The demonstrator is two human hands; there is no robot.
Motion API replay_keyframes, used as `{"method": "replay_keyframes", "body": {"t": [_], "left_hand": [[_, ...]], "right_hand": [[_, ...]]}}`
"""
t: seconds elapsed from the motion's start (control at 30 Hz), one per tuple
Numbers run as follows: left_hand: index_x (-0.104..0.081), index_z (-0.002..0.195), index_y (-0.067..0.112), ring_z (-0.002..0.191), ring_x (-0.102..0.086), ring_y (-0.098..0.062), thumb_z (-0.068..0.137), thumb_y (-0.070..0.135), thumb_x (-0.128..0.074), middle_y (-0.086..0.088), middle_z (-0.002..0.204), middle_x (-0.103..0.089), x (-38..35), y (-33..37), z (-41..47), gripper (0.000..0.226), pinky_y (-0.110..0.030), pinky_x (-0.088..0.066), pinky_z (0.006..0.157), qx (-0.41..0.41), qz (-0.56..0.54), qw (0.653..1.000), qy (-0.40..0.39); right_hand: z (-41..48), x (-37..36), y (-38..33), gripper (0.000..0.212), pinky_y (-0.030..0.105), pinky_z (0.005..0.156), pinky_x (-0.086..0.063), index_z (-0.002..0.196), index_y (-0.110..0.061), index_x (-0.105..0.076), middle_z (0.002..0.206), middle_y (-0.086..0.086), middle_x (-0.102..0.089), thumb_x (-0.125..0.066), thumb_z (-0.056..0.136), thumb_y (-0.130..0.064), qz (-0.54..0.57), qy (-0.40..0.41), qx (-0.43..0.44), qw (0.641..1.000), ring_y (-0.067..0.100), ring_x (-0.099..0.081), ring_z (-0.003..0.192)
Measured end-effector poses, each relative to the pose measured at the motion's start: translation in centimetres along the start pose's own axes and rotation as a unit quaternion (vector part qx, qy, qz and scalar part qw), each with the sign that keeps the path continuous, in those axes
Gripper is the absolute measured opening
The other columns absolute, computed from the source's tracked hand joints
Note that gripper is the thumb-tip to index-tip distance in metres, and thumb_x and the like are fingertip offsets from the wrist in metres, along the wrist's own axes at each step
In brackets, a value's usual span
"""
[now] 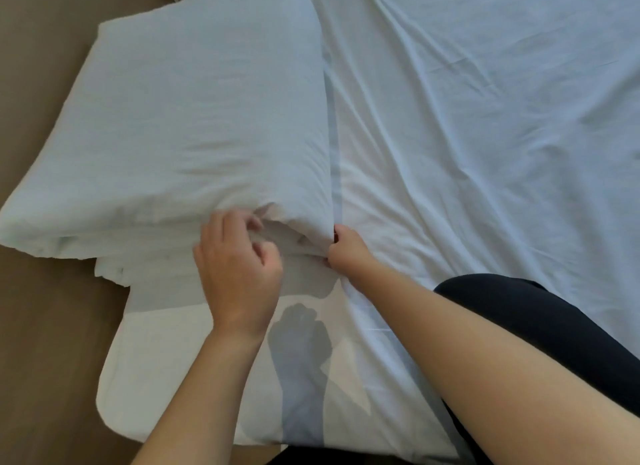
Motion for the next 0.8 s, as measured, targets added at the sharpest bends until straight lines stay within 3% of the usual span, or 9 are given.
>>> {"method": "replay_keyframes", "body": {"t": [0.03, 0.1, 0.2, 0.27, 0.37, 0.47, 0.53, 0.63, 0.8], "left_hand": [[-0.057, 0.084, 0.015, 0.080, -0.052, -0.021, 0.076, -0.002, -0.051, 0.001, 0.084, -0.057, -0.9, -1.2, -1.0, 0.020, -0.033, -0.039, 0.071, 0.066, -0.057, 0.996, -0.035], [-0.064, 0.090, 0.020, 0.072, -0.058, -0.018, 0.082, -0.003, -0.051, 0.006, 0.084, -0.063, -4.8, -3.3, -3.6, 0.028, -0.030, -0.043, 0.065, 0.229, -0.163, 0.945, -0.169], [-0.054, 0.127, 0.026, 0.083, -0.064, -0.015, 0.085, -0.005, -0.048, 0.023, 0.113, -0.058, -8.4, -2.7, -5.5, 0.052, -0.023, -0.048, 0.069, 0.277, -0.243, 0.888, -0.275], [-0.049, 0.130, 0.031, 0.090, -0.066, -0.014, 0.084, -0.009, -0.043, 0.027, 0.116, -0.056, -9.1, -1.6, -4.7, 0.062, -0.018, -0.048, 0.066, 0.267, -0.292, 0.874, -0.282], [-0.051, 0.126, 0.030, 0.098, -0.067, -0.022, 0.069, 0.003, -0.052, 0.015, 0.123, -0.059, -10.7, -1.1, -4.3, 0.063, -0.024, -0.049, 0.066, 0.279, -0.327, 0.840, -0.332], [-0.051, 0.124, 0.026, 0.103, -0.066, -0.024, 0.058, 0.011, -0.055, 0.010, 0.124, -0.060, -11.8, -0.9, -4.5, 0.068, -0.027, -0.050, 0.069, 0.302, -0.336, 0.822, -0.347], [-0.054, 0.123, 0.023, 0.094, -0.066, -0.021, 0.056, 0.005, -0.056, 0.007, 0.121, -0.063, -12.3, -1.0, -4.5, 0.070, -0.028, -0.050, 0.068, 0.323, -0.359, 0.808, -0.337], [-0.060, 0.117, 0.016, 0.060, -0.055, -0.018, 0.068, -0.011, -0.046, 0.002, 0.102, -0.069, -12.6, -1.3, -4.4, 0.058, -0.027, -0.047, 0.060, 0.362, -0.406, 0.781, -0.307], [-0.063, 0.112, 0.010, 0.051, -0.045, -0.016, 0.076, -0.018, -0.038, -0.002, 0.088, -0.064, -13.0, -1.8, -4.4, 0.052, -0.023, -0.043, 0.052, 0.395, -0.440, 0.750, -0.295]], "right_hand": [[0.2, 0.5, -0.4, 0.034, 0.051, 0.084, -0.056, 0.104, -0.010, -0.067, 0.104, 0.017, -0.067, -0.044, 0.082, 0.002, 0.036, -0.003, -0.012, 0.999, 0.037, -0.063, 0.097], [0.6, 1.6, -1.4, 0.036, 0.044, 0.080, -0.056, 0.094, -0.007, -0.071, 0.092, 0.015, -0.070, -0.041, 0.079, 0.003, 0.134, 0.003, -0.046, 0.990, 0.034, -0.065, 0.085], [1.3, 2.7, -3.2, 0.033, 0.038, 0.079, -0.049, 0.104, -0.008, -0.068, 0.095, 0.008, -0.064, -0.040, 0.085, -0.011, 0.206, 0.016, -0.065, 0.976, 0.026, -0.058, 0.084], [1.7, 2.7, -4.3, 0.034, 0.039, 0.090, -0.049, 0.117, -0.012, -0.061, 0.106, 0.005, -0.063, -0.040, 0.093, -0.024, 0.234, -0.010, -0.066, 0.970, 0.025, -0.060, 0.095], [2.1, 3.2, -6.4, 0.030, 0.048, 0.108, -0.042, 0.120, -0.015, -0.055, 0.107, 0.001, -0.055, -0.040, 0.099, -0.030, 0.217, -0.047, -0.032, 0.975, 0.023, -0.058, 0.108], [2.4, 3.5, -7.6, 0.023, 0.049, 0.110, -0.038, 0.117, -0.021, -0.051, 0.114, -0.001, -0.051, -0.041, 0.100, -0.033, 0.176, -0.073, -0.010, 0.982, 0.023, -0.052, 0.115], [2.8, 3.7, -7.5, 0.018, 0.046, 0.109, -0.038, 0.115, -0.026, -0.047, 0.106, -0.007, -0.046, -0.041, 0.101, -0.035, 0.181, -0.079, -0.012, 0.980, 0.020, -0.047, 0.109], [3.4, 4.0, -7.2, 0.027, 0.044, 0.107, -0.040, 0.126, -0.025, -0.048, 0.096, -0.013, -0.045, -0.041, 0.102, -0.034, 0.194, -0.079, -0.011, 0.978, 0.018, -0.047, 0.106], [4.5, 3.6, -7.3, 0.036, 0.038, 0.101, -0.044, 0.136, -0.027, -0.043, 0.115, -0.009, -0.053, -0.039, 0.102, -0.038, 0.185, -0.082, -0.001, 0.979, 0.016, -0.053, 0.107]]}}
Point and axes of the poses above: each hand's wrist, its own z-axis towards the middle knuckle, its own x-axis out of the back of the hand, y = z × x, the point moved 8 cm from there along z, towards the middle knuckle
